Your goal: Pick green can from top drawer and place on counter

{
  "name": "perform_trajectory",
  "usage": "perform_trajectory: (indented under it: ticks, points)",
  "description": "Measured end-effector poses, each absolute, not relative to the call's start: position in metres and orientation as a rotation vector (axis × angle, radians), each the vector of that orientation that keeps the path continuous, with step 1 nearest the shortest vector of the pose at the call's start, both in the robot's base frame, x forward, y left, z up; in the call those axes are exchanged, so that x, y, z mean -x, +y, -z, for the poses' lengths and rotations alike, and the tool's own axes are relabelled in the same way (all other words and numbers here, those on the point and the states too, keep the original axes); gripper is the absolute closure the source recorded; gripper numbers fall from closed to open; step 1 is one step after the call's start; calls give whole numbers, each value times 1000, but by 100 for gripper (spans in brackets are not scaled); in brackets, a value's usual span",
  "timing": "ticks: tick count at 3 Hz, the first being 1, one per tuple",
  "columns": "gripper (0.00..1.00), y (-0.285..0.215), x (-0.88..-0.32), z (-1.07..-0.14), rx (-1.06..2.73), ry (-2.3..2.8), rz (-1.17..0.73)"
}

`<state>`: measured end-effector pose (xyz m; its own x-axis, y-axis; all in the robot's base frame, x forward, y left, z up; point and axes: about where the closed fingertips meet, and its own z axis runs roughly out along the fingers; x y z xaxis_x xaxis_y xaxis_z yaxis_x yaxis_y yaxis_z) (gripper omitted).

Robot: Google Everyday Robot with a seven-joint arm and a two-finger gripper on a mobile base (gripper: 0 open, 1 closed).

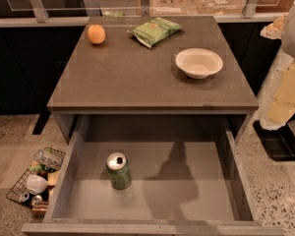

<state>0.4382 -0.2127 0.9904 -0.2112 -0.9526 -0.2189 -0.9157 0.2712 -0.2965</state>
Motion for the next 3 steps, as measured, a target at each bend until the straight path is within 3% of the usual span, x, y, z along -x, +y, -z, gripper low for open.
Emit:
perform_trajectory:
  ticks: [3]
  points:
    - [0, -224, -436, -954, 1586, 2119, -3]
